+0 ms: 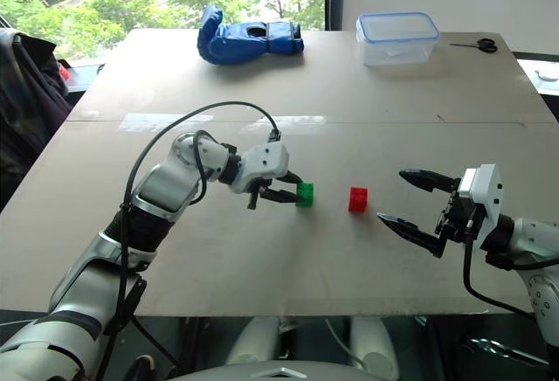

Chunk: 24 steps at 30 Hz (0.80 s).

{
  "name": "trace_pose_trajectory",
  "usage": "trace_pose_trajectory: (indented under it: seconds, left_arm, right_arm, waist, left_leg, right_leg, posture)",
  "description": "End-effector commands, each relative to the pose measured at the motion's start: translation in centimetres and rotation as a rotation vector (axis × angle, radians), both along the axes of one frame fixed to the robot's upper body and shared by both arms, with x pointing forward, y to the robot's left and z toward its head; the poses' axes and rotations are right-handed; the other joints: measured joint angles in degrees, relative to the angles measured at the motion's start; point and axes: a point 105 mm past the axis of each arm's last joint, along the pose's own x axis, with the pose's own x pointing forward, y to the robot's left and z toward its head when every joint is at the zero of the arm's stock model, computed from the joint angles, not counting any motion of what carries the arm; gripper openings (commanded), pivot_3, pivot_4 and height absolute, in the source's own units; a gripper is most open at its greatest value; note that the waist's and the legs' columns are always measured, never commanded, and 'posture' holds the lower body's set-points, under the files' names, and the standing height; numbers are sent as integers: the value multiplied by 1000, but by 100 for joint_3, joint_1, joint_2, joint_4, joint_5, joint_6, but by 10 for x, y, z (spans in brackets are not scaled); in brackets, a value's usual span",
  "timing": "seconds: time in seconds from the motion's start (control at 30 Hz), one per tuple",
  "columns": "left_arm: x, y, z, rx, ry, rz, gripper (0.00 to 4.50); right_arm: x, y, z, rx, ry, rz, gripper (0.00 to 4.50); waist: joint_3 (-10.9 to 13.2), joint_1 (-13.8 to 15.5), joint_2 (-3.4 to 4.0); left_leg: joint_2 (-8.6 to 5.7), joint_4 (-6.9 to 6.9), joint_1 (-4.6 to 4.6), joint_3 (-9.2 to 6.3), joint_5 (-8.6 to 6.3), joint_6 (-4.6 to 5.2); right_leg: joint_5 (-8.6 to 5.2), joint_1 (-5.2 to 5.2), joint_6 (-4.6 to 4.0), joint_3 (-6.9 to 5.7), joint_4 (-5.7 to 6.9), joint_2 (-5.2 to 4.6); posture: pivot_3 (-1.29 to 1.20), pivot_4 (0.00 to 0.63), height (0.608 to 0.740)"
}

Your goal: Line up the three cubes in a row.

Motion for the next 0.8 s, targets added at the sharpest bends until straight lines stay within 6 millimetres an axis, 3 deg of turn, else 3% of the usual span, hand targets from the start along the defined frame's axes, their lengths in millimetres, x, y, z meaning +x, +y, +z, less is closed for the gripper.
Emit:
trace_pose_trajectory:
  seconds: [0.03, 0.3, 0.47, 0.53, 0.67, 0.8]
  left_arm:
    - [-3, -4, 7, -9, -29, -16, 1178]
    - [-3, 5, -2, 10, -6, -9, 1178]
    - [2, 9, -6, 6, -41, 11, 3533]
    - [4, 10, -5, -3, -36, 25, 4216]
    - [5, 15, 2, -32, -47, 23, 4216]
    - [1, 17, 32, -182, -74, 19, 4216]
  right_arm:
    - [0, 3, 7, -4, -31, 19, 4500]
    - [1, 4, 9, -3, -38, 26, 4500]
    - [1, 5, 9, 1, -41, 27, 4500]
    - [1, 5, 9, 2, -41, 28, 4500]
    - [1, 6, 9, 2, -42, 30, 4500]
    - [0, 8, 11, 6, -47, 41, 4500]
  waist:
    - [0, 0, 0]
    - [0, -4, 0]
    - [0, -3, 0]
    - [0, 0, 0]
    - [0, 2, 0]
    - [0, -6, 1]
  left_leg:
    - [0, 1, 0, 0, 0, 0]
    - [0, 1, 1, 1, 0, 0]
    - [0, 1, 1, 0, 0, 0]
    - [0, 1, 0, 0, 0, 0]
    - [-1, 1, 0, 0, 0, 0]
    - [0, 2, 0, -1, 0, 0]
  right_leg:
    - [0, 0, 0, 0, 0, 0]
    - [0, 0, 0, 1, 0, 0]
    - [0, 0, 0, 0, 1, 0]
    - [0, 0, 0, 0, 1, 0]
    - [0, 0, 0, 0, 0, -1]
    - [0, 0, 0, -2, 1, -2]
  posture:
    - [0, 150, 740]
    - [0, 150, 740]
    - [0, 150, 740]
    - [0, 150, 740]
    - [0, 150, 740]
    - [0, 150, 740]
